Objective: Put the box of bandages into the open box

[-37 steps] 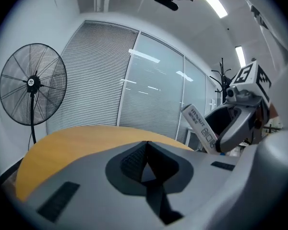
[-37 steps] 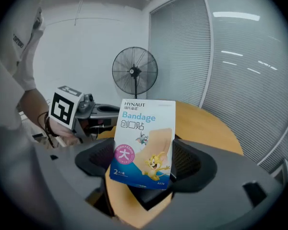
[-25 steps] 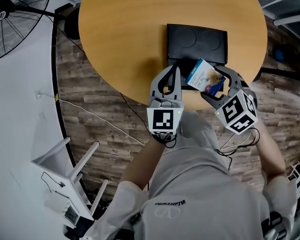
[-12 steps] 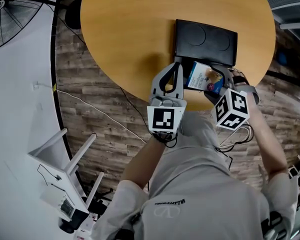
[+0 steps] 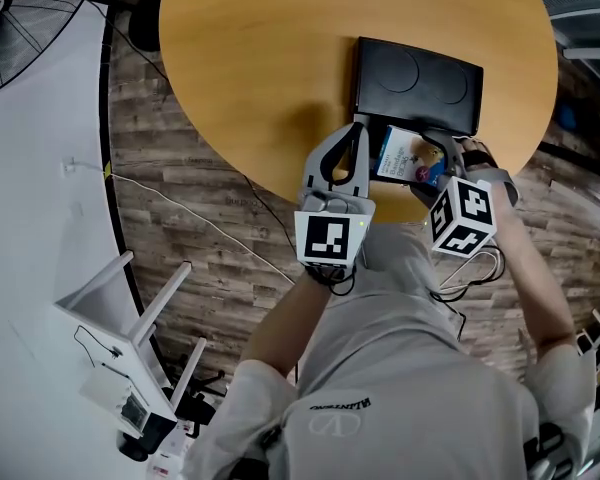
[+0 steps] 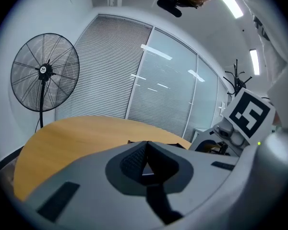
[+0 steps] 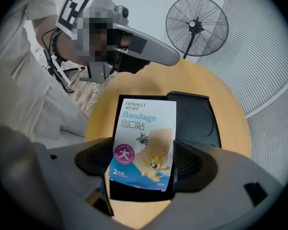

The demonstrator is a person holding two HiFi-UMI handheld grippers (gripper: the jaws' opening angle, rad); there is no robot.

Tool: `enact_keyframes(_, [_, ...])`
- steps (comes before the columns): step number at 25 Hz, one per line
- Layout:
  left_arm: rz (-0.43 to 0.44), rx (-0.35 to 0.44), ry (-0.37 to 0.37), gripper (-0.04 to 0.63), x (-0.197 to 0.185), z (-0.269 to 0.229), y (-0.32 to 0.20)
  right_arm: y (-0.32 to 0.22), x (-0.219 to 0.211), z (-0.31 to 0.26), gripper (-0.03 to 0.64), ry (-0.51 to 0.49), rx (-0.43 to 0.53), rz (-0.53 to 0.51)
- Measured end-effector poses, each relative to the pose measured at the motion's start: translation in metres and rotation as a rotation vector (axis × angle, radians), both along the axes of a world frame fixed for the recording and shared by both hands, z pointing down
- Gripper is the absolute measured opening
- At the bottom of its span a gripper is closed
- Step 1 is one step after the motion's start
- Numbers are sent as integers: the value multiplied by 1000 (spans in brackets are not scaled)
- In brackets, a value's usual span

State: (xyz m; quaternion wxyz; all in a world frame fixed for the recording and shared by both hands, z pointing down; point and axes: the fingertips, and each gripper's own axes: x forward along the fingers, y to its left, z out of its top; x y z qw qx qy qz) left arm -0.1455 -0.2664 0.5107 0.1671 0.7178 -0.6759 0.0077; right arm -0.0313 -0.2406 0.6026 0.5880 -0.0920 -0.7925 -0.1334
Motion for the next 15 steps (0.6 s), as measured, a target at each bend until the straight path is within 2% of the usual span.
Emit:
enact_keyframes(11, [3,-12,19,8,-3,6,3,3,-3,12,403,18,-23,-11])
enact_keyframes(15, [3,-12,22,8,-2,4,3,0,-6,5,403,-40,-24,27])
